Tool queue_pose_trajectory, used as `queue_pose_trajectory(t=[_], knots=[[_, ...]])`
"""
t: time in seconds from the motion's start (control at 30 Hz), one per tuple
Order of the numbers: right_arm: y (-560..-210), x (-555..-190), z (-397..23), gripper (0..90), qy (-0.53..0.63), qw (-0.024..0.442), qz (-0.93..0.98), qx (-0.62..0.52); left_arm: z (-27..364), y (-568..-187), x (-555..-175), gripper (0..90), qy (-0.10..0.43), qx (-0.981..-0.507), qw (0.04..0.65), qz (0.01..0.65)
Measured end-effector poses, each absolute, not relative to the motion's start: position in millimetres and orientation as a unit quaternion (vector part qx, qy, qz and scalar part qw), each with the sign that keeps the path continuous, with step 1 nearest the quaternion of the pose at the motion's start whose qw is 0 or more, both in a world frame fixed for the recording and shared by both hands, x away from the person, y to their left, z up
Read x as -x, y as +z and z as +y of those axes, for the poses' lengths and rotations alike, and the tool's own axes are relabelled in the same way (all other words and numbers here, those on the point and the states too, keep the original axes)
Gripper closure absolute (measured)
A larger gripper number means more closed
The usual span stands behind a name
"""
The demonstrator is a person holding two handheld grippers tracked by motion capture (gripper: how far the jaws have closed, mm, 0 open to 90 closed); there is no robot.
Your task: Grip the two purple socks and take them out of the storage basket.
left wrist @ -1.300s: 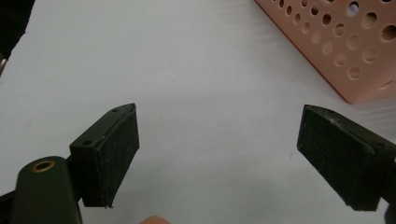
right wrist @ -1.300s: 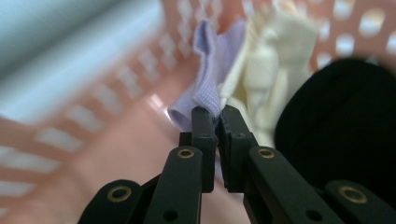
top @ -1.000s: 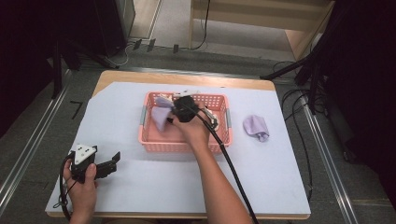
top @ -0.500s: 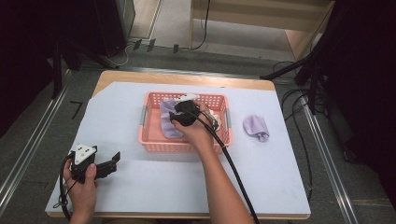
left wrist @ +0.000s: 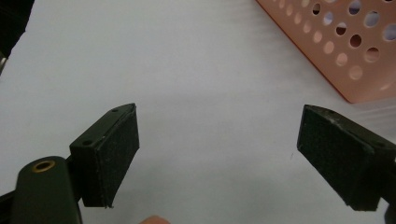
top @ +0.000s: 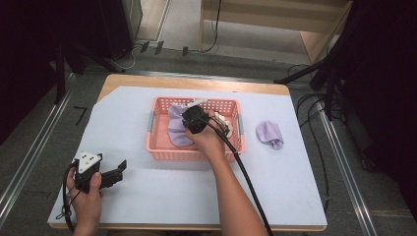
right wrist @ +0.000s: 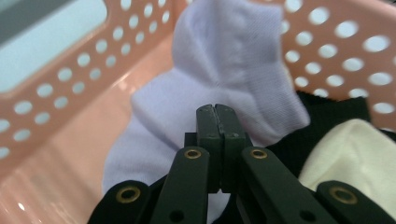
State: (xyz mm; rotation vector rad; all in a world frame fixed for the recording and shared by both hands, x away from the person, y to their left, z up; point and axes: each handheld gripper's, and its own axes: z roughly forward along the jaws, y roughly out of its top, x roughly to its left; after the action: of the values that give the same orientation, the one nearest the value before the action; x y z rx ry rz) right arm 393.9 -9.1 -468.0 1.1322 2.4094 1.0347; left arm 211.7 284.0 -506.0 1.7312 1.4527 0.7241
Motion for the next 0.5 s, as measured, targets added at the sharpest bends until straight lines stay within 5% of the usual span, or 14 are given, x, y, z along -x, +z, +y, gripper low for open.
queue_pose_trajectory(t=[0.07,0.17,0.3,0.37,0.5], knots=[[-467.3,-393.5,-10.0,90.0,0.367,0.140,0.833,-0.391,284.0,-506.0,-211.8,14.0,0.283,-0.677,0.375,0.567],[-470.2,-392.8,-5.4,64.4,0.383,0.126,0.836,-0.372,284.0,-506.0,-211.8,14.0,0.283,-0.677,0.375,0.567],[-482.5,-391.7,5.3,47.3,0.333,0.126,0.871,-0.338,284.0,-506.0,-211.8,14.0,0.283,-0.677,0.374,0.567],[-488.5,-390.4,10.5,49.3,0.297,0.160,0.885,-0.321,284.0,-506.0,-211.8,14.0,0.283,-0.677,0.375,0.567],[-490.9,-390.8,14.3,72.1,0.264,0.189,0.892,-0.313,284.0,-506.0,-211.8,14.0,0.283,-0.676,0.375,0.568]])
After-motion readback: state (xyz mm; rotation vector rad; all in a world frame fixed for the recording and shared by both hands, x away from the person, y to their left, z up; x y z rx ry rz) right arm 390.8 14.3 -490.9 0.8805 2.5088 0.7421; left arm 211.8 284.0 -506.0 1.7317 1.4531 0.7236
